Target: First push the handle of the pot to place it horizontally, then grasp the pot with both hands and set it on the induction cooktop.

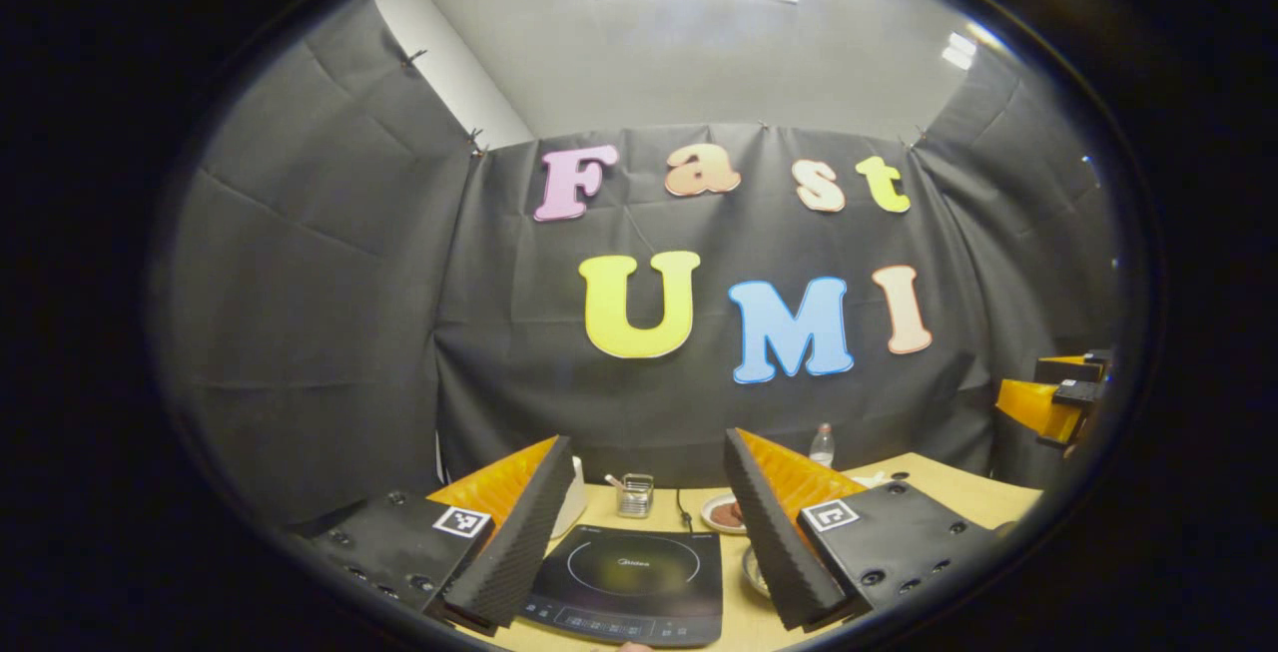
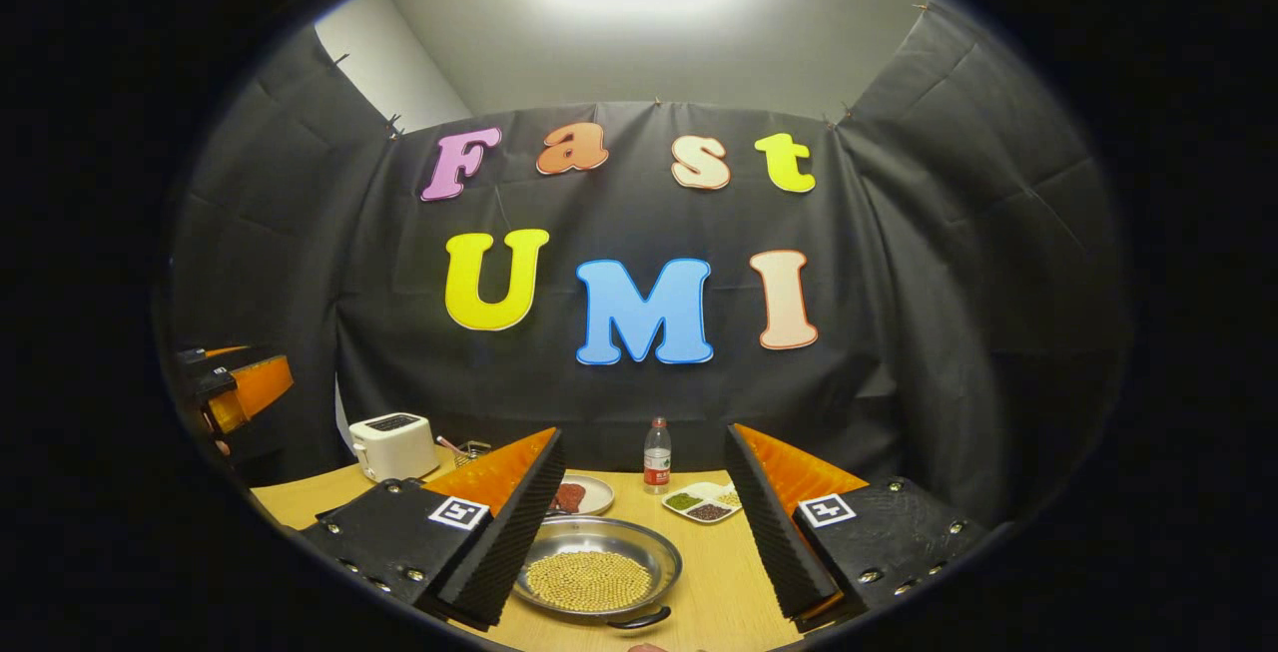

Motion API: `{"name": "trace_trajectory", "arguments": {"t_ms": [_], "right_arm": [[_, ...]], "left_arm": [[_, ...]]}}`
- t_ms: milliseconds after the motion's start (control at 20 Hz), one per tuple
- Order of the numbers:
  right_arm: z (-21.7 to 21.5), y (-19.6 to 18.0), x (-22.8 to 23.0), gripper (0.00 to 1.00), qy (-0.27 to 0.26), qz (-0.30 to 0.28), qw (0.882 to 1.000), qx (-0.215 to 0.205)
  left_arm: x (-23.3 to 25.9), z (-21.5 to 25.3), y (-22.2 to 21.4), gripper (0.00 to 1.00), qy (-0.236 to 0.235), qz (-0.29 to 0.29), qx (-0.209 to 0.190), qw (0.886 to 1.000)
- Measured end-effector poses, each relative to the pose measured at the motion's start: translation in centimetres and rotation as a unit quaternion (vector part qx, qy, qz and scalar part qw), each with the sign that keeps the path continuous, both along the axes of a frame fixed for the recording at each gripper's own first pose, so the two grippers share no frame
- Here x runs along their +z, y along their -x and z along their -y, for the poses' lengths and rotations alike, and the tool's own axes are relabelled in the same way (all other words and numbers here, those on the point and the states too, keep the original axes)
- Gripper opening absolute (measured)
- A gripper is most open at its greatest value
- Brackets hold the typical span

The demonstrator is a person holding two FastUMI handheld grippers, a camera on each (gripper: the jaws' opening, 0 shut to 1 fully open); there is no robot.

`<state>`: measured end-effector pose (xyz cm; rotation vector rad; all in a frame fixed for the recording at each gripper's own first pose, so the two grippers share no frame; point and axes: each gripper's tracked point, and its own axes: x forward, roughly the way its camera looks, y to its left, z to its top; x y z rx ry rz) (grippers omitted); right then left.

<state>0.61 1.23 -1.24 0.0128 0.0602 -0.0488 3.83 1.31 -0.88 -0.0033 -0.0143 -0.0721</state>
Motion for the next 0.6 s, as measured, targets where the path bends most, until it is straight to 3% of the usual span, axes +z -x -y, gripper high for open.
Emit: {"name": "trace_trajectory", "arguments": {"t_ms": [300,500,600], "right_arm": [[-1.4,-0.1,-0.1,0.97,-0.004,-0.004,1.000,0.006],[-2.6,-0.1,-0.2,0.94,0.005,-0.011,1.000,0.013],[-3.2,0.1,-0.2,0.72,0.000,-0.015,1.000,0.015]], "left_arm": [[0.0,-1.0,-0.1,1.00,-0.002,0.006,-0.002,1.000],[-0.3,-2.2,-0.3,0.97,0.001,0.005,-0.003,1.000],[-0.6,-2.7,-0.3,0.97,-0.003,0.006,-0.006,1.000]]}}
